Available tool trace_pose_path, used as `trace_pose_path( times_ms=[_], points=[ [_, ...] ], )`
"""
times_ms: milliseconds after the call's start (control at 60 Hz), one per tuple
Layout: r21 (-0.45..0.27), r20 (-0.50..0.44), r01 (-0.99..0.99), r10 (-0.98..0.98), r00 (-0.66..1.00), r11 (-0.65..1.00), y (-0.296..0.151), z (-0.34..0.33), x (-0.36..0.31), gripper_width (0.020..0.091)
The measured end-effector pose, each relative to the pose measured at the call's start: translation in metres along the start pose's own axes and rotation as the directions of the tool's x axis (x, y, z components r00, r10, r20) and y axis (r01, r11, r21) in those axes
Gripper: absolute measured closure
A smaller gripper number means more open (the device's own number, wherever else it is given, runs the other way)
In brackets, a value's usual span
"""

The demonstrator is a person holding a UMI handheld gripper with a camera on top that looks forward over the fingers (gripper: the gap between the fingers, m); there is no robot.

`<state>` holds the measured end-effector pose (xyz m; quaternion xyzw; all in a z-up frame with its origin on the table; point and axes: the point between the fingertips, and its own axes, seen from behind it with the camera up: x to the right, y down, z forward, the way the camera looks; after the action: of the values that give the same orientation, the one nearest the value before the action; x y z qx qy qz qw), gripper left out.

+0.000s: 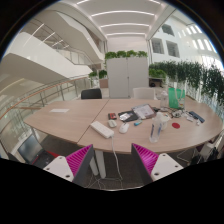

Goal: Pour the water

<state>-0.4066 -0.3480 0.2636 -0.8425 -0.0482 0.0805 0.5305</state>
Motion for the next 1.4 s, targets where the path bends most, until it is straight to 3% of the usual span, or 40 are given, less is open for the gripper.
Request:
trace_pose_path(
  times_ms=[150, 333, 550, 833, 867, 900, 933, 1133, 1233, 1400],
  points=[
    [0.042, -0.046, -0.009, 0.011, 0.999, 0.999, 0.007, 0.018, 0.041, 0.0272],
    [0.105, -0.141, 0.002, 0.013, 0.99, 0.994, 0.002, 0.064, 0.142, 0.027],
    [0.145, -0.175, 0.028, -0.002, 0.985, 0.989, 0.009, 0.206, 0.259, 0.0274],
    [0.143, -0.137, 0.059, -0.039, 0.99, 0.988, 0.035, 0.358, 0.288, 0.0275],
    [0.149, -0.129, 0.062, -0.043, 0.991, 0.987, 0.034, 0.369, 0.285, 0.0308],
    [0.142, -0.135, 0.073, -0.054, 0.989, 0.987, 0.035, 0.378, 0.285, 0.0422],
    [0.124, -0.146, 0.09, -0.072, 0.987, 0.988, 0.038, 0.386, 0.286, 0.0645],
    [0.12, -0.213, 0.143, -0.115, 0.97, 0.982, 0.038, 0.391, 0.281, 0.068],
    [0.095, -0.205, 0.16, -0.138, 0.969, 0.983, 0.035, 0.391, 0.278, 0.0722],
    [0.046, -0.162, 0.21, -0.2, 0.966, 0.977, 0.036, 0.394, 0.265, 0.0725]
  ],
)
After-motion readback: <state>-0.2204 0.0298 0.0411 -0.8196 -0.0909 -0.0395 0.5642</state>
